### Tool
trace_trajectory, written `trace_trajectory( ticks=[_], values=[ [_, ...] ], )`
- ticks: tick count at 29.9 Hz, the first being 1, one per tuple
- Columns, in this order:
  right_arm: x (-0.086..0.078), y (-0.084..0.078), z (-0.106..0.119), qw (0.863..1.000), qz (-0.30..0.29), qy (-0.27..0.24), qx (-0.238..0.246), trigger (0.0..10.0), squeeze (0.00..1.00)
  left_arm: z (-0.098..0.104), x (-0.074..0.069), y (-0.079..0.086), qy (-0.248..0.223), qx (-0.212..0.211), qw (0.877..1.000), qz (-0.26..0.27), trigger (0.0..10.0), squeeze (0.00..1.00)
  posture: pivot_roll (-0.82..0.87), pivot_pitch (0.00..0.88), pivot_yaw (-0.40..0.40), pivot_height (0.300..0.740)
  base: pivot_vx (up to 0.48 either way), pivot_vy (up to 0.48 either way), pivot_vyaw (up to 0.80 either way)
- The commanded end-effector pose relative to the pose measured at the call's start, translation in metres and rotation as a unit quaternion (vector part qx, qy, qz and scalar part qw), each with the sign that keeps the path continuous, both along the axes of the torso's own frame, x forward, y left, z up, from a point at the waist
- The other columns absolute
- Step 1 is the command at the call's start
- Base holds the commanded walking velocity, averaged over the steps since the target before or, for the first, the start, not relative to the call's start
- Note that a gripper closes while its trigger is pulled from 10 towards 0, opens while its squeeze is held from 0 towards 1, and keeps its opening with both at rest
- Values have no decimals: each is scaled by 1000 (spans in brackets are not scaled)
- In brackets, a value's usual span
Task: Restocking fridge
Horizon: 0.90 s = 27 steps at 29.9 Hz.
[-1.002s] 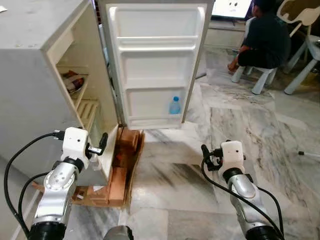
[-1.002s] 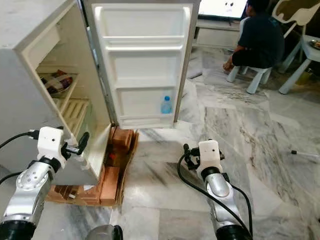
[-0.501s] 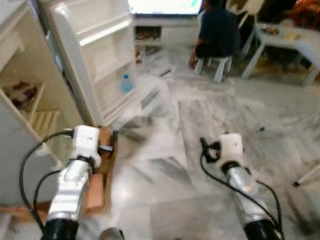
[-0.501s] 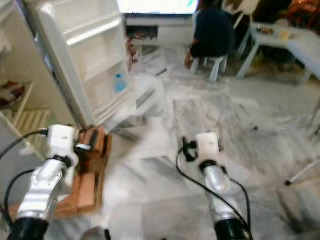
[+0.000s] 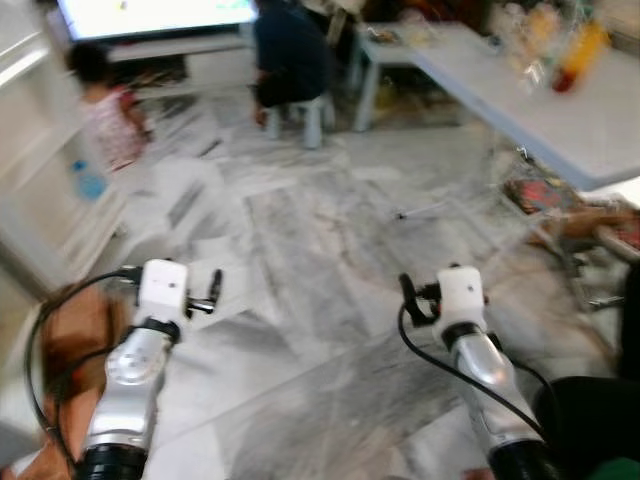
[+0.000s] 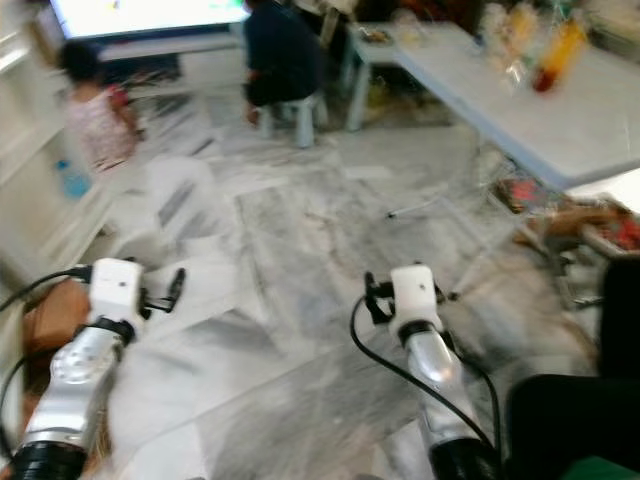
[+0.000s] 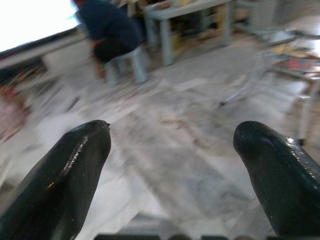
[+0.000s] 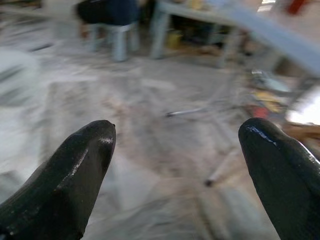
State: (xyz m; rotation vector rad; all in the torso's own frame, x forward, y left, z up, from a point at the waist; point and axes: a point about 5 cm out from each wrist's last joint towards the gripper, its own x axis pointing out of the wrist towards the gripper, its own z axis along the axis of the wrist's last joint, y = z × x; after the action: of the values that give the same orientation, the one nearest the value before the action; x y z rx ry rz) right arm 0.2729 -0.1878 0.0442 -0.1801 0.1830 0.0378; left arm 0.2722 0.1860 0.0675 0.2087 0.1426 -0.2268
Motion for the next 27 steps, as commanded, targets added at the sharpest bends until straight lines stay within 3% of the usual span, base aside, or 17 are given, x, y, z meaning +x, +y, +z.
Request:
trace_trajectory(
  ticks=[1, 7, 27],
  values=[
    [6, 14, 7, 1000, 15, -18, 10, 10000, 0, 3, -6, 23, 2, 11, 1000, 25, 10000, 0, 13, 0, -30, 740, 472, 0, -800],
    [7, 20, 13, 999, 28, -41, 17, 10000, 0, -3, -20, 28, 11, 22, 999, 37, 10000, 0, 35, 0, -32, 740, 479, 0, -114],
    [8, 24, 16, 998, 33, -57, 24, 10000, 0, -6, -15, 15, 9, 7, 999, 44, 10000, 0, 31, 0, -43, 740, 480, 0, 0]
  ],
)
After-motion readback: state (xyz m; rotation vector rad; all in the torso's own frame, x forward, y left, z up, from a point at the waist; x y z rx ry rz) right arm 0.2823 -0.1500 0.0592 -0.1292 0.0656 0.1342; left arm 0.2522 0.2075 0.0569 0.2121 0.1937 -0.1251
